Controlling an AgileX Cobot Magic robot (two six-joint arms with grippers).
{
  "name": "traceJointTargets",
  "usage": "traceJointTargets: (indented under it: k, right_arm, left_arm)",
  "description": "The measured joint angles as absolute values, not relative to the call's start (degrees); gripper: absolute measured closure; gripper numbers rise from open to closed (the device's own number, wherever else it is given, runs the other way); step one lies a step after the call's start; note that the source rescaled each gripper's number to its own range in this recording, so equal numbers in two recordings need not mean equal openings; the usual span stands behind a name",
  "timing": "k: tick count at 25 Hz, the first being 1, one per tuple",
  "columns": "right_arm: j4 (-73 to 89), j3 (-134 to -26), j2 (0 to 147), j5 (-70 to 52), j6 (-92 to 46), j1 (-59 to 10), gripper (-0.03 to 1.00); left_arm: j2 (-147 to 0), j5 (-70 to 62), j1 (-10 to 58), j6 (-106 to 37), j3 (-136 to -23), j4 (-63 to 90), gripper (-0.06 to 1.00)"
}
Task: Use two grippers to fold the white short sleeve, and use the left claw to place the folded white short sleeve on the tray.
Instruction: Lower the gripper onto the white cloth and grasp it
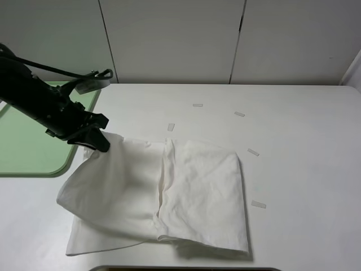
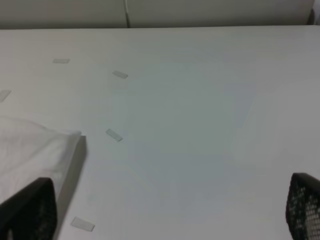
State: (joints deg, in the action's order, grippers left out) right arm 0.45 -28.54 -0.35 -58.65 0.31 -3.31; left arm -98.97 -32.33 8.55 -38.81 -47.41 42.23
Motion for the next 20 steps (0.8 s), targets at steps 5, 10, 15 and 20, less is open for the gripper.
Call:
traceJointTargets:
  k: [5, 10, 15, 20]
  right_arm:
    - [0.5, -28.5, -0.3, -58.6, 0.3, -3.3, -0.03]
    - [0.5, -28.5, -0.3, -58.6, 0.3, -3.3, -0.03]
    - [0.5, -28.5, -0.3, -58.6, 0.3, -3.3, -0.03]
    - [0.5, -28.5, -0.3, -58.6, 0.3, -3.3, -0.03]
  left_arm:
    - [-99.0, -33.7, 12.1, -39.3, -51.4, 43.9, 0.93]
    - [-99.0, -33.7, 12.3, -39.3, -50.9, 43.5, 0.93]
    - [-99.0, -32.8, 12.2, -39.3, -49.3, 41.4, 0.93]
    - [-97.9, -25.5, 10.9, -40.6, -43.4, 40.9, 0.69]
